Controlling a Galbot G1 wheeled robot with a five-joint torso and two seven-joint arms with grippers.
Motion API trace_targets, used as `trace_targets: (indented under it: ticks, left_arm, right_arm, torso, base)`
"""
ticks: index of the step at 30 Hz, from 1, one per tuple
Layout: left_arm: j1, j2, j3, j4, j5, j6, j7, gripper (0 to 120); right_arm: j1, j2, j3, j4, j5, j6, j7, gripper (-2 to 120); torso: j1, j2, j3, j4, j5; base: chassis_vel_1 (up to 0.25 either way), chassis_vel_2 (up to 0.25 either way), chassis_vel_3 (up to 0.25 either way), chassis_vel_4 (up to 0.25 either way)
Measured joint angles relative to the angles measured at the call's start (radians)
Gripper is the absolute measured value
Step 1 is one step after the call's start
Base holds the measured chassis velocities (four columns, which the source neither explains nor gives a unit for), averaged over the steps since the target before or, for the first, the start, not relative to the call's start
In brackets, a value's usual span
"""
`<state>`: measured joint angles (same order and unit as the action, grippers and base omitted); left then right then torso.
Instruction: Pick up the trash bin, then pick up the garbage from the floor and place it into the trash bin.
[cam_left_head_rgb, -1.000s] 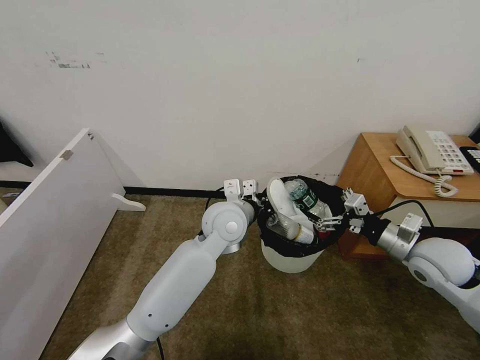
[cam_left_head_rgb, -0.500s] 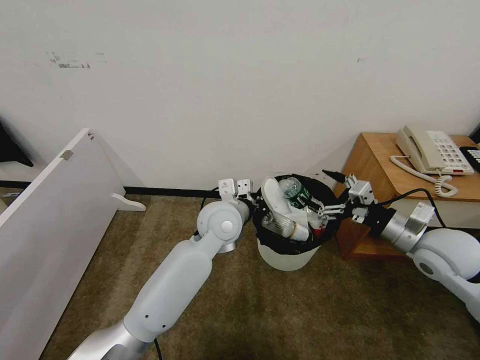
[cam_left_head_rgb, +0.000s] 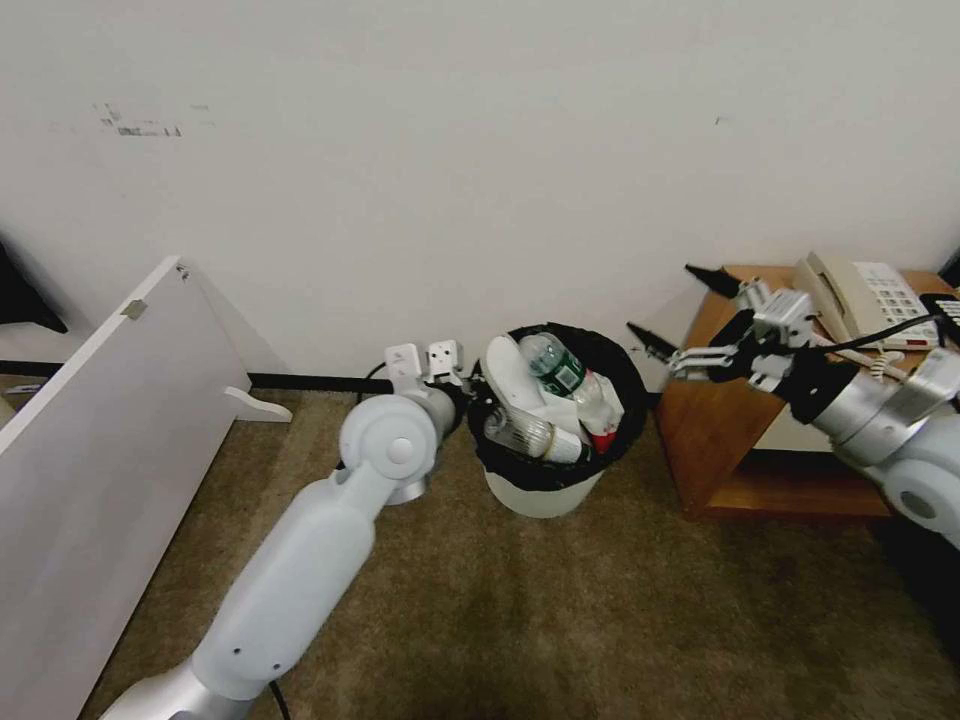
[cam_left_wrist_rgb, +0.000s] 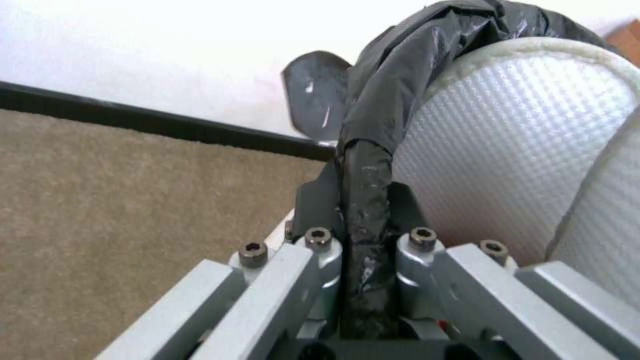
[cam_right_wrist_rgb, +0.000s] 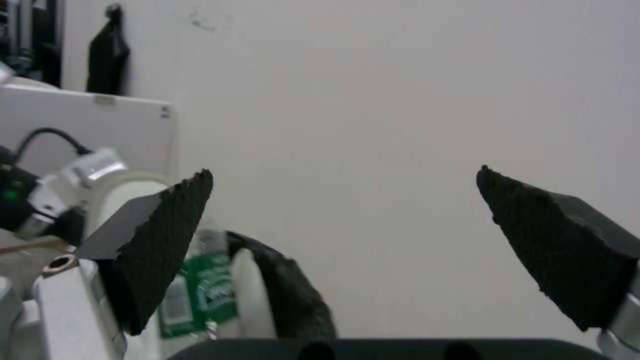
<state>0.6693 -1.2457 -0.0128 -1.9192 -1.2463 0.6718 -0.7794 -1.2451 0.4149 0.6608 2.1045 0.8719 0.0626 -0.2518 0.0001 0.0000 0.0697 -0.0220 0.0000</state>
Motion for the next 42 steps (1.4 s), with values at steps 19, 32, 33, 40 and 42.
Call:
trace_targets:
  ticks: [19,32,33,40,42]
  left_arm:
    - [0.033,0.101,-0.134,-0.132,-0.019,0.018,-0.016,4]
    - [0.049,0.138,-0.207,-0.173,-0.018,0.024,-0.018,4]
    - [0.050,0.140,-0.210,-0.175,-0.020,0.026,-0.018,4]
    - [0.054,0.141,-0.220,-0.180,-0.028,0.028,-0.026,4]
    - [0.059,0.141,-0.226,-0.183,-0.028,0.029,-0.026,4]
  right_arm:
    - [-0.062,0.142,0.142,0.031,-0.010,-0.232,0.341,100]
    - [-0.093,0.349,0.185,0.028,-0.145,-0.273,0.410,100]
    - [-0.097,0.363,0.190,0.027,-0.161,-0.268,0.405,100]
    - [-0.109,0.388,0.212,0.026,-0.189,-0.258,0.392,100]
    - [-0.112,0.398,0.222,0.030,-0.193,-0.254,0.388,100]
  torso:
    - [0.000,0.000,0.000,0.0004,-0.0002]
    - [0.000,0.000,0.000,0.0002,-0.0001]
    - [0.000,0.000,0.000,0.0002,-0.0001]
    - [0.000,0.000,0.000,0.0002,-0.0001]
    - [0.000,0.000,0.000,0.0002,-0.0002]
  base:
    - [0.000,0.000,0.000,0.000]
    - [0.000,0.000,0.000,0.000]
    - [0.000,0.000,0.000,0.000]
    - [0.000,0.000,0.000,0.000]
    - [0.000,0.000,0.000,0.000]
